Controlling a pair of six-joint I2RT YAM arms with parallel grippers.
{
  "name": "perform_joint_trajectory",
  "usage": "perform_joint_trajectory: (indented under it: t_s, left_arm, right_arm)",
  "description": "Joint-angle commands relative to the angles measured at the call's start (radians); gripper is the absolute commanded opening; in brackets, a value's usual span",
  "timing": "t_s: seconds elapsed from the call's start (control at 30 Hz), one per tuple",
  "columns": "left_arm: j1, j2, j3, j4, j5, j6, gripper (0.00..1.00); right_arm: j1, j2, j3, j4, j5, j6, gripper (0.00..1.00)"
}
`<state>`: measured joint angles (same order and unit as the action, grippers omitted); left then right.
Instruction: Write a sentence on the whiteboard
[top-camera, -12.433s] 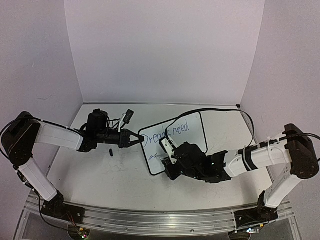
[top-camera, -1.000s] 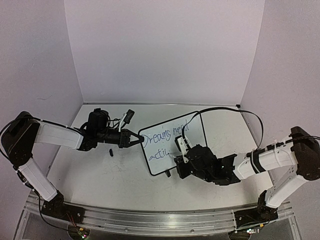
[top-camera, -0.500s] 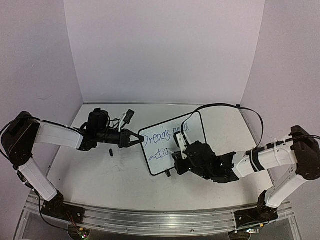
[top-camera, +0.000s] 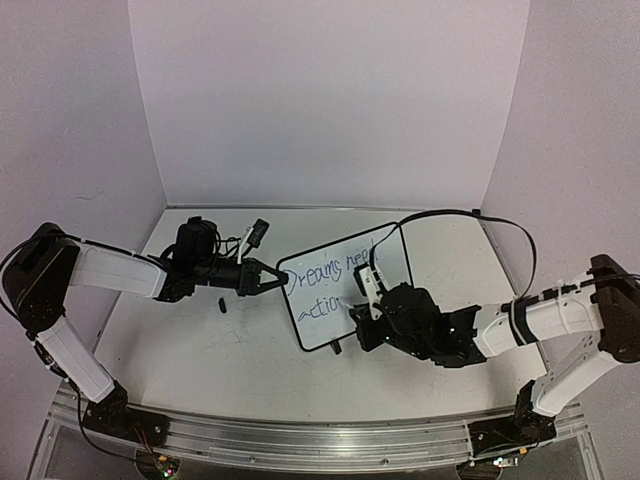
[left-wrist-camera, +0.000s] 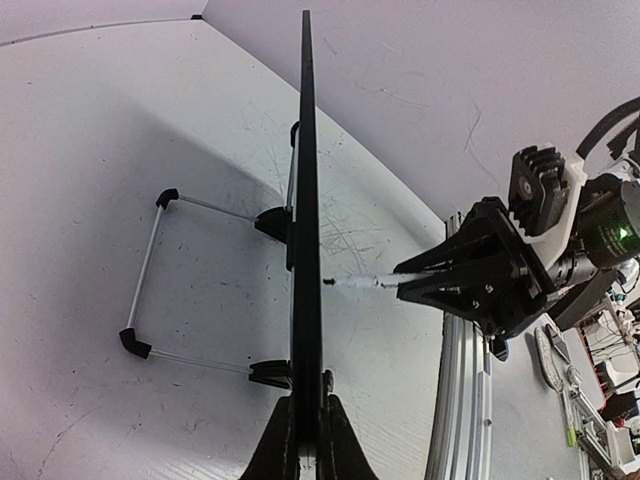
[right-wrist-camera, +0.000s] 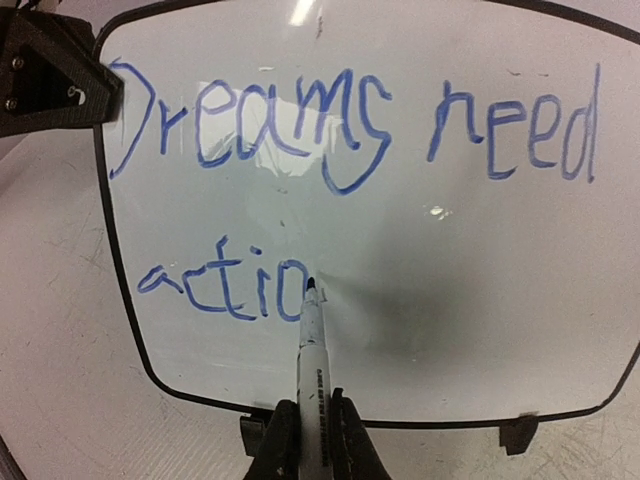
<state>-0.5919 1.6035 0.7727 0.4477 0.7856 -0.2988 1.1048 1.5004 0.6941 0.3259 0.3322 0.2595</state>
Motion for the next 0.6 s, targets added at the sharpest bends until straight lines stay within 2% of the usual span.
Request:
perform_joint_trajectory:
  t_s: [0.0,0.57]
  left_arm:
    - [0.000,-0.011,0.018,-0.046,-0.006,0.046,0.00]
    - [0.000,-0.012,0.022,-0.047,-0.007,0.046,0.00]
  right_arm:
    - [-0.029,-0.044,0.000,0.024,0.008,-0.001,0.00]
    - [-0.029,0.015,0.029,0.067,-0.045,-0.026,0.00]
